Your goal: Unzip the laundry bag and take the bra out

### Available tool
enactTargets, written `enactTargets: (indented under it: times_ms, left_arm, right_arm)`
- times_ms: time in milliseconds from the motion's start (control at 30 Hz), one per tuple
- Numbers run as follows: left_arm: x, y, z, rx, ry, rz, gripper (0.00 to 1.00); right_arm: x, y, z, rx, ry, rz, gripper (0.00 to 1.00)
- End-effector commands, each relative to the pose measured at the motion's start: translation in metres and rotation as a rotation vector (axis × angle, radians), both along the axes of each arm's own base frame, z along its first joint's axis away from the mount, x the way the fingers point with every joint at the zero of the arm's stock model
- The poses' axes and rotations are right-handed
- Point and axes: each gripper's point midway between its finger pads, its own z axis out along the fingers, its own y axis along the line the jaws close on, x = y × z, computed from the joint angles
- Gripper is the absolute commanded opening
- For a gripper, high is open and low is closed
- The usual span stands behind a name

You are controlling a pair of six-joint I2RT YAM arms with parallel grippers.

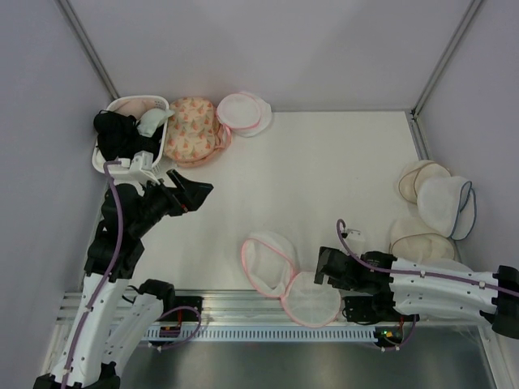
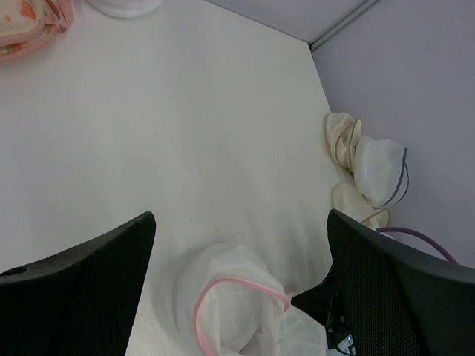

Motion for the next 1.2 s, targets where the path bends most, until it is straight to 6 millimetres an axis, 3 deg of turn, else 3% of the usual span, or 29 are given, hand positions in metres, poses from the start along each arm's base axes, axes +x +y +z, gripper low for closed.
enactTargets:
  times_ms: [0,100,200,467,533,600,767,1000,1167]
  left_arm:
    - [-0.016,-0.006,-0.011,-0.033,0.056,-0.039,1.0]
    - [-0.021,-0.007,-0.011,-0.037,0.057,-0.053,0.99]
    - [-0.022,-0.008,-0.015,-0.035,0.067,-0.059,1.0]
    - [-0.025,-0.008,-0.026,-0.039,0.093,-0.059,1.0]
    - [-0.026,-0.008,-0.028,-0.038,0.097,-0.059,1.0]
    - [-0.026,-0.008,-0.03,-0.037,0.102,-0.059,1.0]
    - [-0.028,-0.008,-0.029,-0.033,0.098,-0.068,1.0]
    - [-0.03,-0.011,-0.035,-0.033,0.112,-0.088,1.0]
    - [-0.032,-0.012,-0.035,-0.031,0.109,-0.098,1.0]
  right_arm:
    - [-0.011,0.01,0.004,0.076,0.021,-0.021,0.98]
    - [-0.018,0.017,0.009,0.121,0.027,-0.007,0.95]
    - [-0.028,0.027,0.01,0.17,0.053,0.041,0.86]
    - [-0.052,0.024,-0.013,0.109,0.152,0.121,0.78]
    - [-0.051,0.028,-0.013,0.115,0.147,0.14,0.45]
    - [-0.05,0.032,-0.01,0.128,0.137,0.15,0.0]
    - [-0.044,0.05,0.019,0.212,0.082,0.215,0.0]
    - [-0.075,0.108,0.077,0.522,0.122,0.498,0.0]
    - [-0.095,0.151,0.129,0.769,0.109,0.684,0.0]
